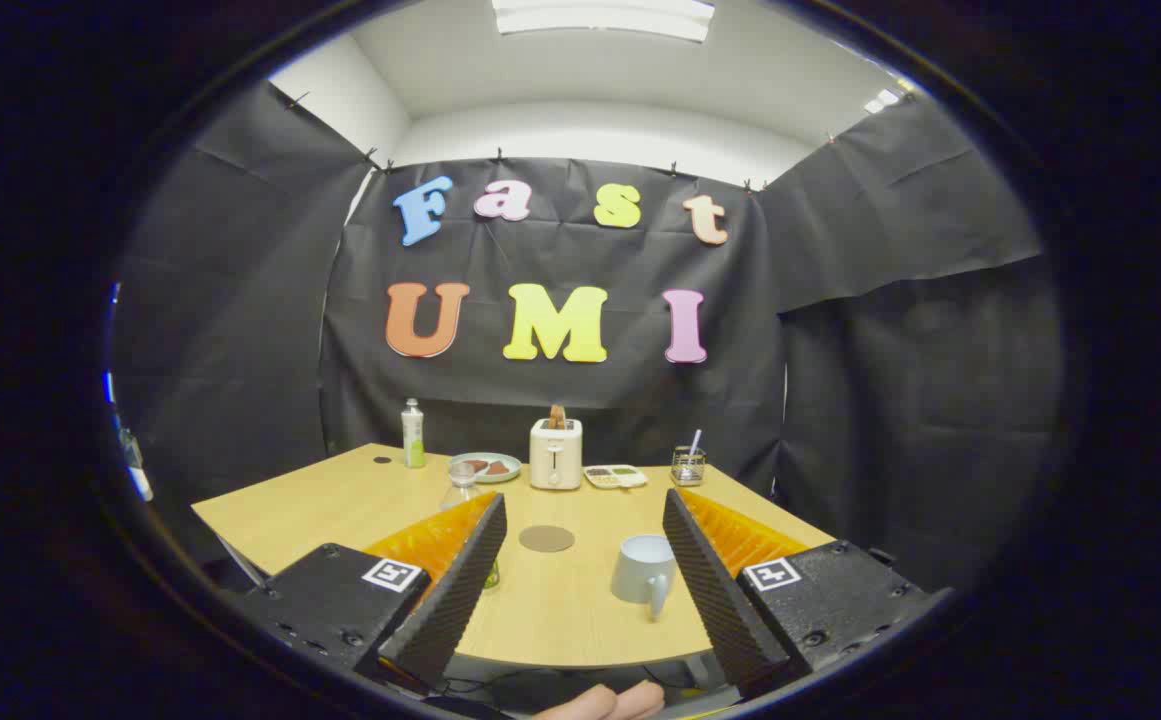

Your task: Take the bottle from table, then pour the juice into the cup, finally place the bottle on the coaster

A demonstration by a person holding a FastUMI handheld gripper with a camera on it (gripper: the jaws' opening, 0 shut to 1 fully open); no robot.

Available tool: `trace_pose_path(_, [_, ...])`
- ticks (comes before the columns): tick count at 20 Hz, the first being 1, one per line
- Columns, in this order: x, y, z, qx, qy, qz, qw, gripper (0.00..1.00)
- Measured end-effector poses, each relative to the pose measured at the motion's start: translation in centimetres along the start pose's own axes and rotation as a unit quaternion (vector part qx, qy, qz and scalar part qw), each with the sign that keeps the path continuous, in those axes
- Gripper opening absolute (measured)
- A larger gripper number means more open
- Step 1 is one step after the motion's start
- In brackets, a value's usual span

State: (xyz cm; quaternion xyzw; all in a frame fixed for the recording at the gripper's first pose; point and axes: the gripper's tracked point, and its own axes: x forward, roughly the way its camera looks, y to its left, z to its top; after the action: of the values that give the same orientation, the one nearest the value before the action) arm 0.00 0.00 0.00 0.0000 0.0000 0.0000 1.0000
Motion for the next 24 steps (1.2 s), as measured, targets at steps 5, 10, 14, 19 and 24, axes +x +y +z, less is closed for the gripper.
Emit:
trace_pose_path(5, [0.0, -0.6, -0.3, 0.015, 0.005, -0.002, 1.000, 1.00])
trace_pose_path(10, [0.6, -0.3, -0.6, 0.018, 0.009, 0.008, 1.000, 1.00])
trace_pose_path(14, [1.1, 0.1, -0.7, 0.015, 0.012, 0.013, 1.000, 1.00])
trace_pose_path(19, [1.5, 0.2, -1.0, 0.021, 0.017, 0.016, 1.000, 1.00])
trace_pose_path(24, [1.9, 0.3, -1.4, 0.018, 0.019, 0.015, 1.000, 1.00])
